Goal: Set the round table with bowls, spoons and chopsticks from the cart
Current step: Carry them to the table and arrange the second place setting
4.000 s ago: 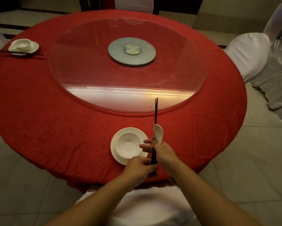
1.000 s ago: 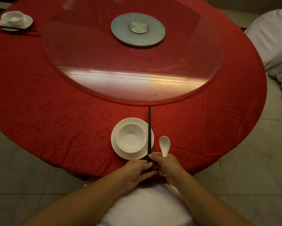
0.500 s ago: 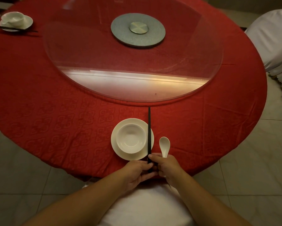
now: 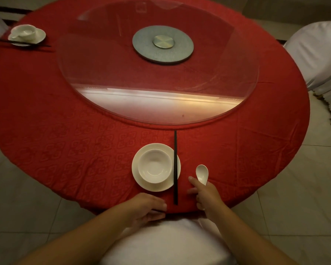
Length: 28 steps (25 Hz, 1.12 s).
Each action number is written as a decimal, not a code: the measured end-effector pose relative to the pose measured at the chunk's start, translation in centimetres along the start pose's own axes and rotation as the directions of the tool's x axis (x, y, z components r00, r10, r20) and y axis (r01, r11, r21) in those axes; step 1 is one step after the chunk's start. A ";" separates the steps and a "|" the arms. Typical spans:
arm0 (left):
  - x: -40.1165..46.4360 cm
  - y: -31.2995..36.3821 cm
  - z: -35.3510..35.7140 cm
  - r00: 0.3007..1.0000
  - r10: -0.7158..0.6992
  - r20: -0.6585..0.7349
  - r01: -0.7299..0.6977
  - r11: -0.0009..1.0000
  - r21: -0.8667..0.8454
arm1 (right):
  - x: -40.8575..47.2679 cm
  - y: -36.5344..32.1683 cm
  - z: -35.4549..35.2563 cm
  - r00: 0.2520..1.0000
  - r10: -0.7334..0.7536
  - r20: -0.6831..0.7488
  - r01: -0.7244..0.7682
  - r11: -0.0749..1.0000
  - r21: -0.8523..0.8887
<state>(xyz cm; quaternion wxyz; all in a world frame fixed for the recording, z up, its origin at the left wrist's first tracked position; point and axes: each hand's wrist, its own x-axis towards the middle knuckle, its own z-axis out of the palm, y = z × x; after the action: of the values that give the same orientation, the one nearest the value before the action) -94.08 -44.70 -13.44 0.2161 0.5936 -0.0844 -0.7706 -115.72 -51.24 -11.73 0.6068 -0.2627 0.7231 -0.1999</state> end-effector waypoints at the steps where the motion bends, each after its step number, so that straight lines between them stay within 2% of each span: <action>1: -0.6 0.5 -1.3 0.999 -0.006 -0.039 0.009 0.998 0.067 | 0.1 -0.7 -0.4 0.999 -0.003 -0.046 0.002 1.000 -0.018; 4: -1.6 2.3 -5.4 0.968 0.095 -0.232 -0.040 0.972 0.231 | 0.0 -3.2 -1.1 0.992 -0.038 -0.117 0.031 0.998 -0.057; 6: -1.8 3.9 -7.2 0.897 0.244 -0.367 -0.131 0.942 0.308 | -0.3 -4.9 -1.1 0.981 -0.162 -0.106 0.140 0.972 -0.189; 9: -1.7 5.7 -7.9 0.759 0.472 -0.449 -0.317 0.870 0.379 | -1.1 -6.9 0.2 0.934 -0.355 0.035 0.338 0.851 -0.401; 11: -1.6 6.4 -6.9 0.715 0.547 -0.435 -0.392 0.829 0.398 | -1.2 -7.5 1.3 0.905 -0.401 0.142 0.417 0.770 -0.482; 14: -1.2 6.3 -5.0 0.724 0.576 -0.379 -0.443 0.810 0.384 | -1.4 -7.8 3.4 0.866 -0.430 0.256 0.492 0.641 -0.589; 17: -0.6 5.7 -4.1 0.726 0.573 -0.380 -0.463 0.816 0.346 | -1.6 -7.8 5.4 0.862 -0.429 0.269 0.492 0.583 -0.647; 20: -0.2 5.3 -3.8 0.741 0.534 -0.407 -0.478 0.845 0.239 | -1.3 -7.5 6.7 0.870 -0.421 0.257 0.462 0.510 -0.725; 28: 0.1 5.2 -3.6 0.774 0.491 -0.399 -0.487 0.865 0.120 | -0.3 -7.6 8.0 0.877 -0.408 0.253 0.438 0.463 -0.771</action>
<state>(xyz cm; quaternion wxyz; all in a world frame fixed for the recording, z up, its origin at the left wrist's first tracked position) -89.44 -48.91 -12.59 0.4188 0.7025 -0.1913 -0.5426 -106.80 -56.76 -8.37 0.3616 -0.6831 0.6344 0.0128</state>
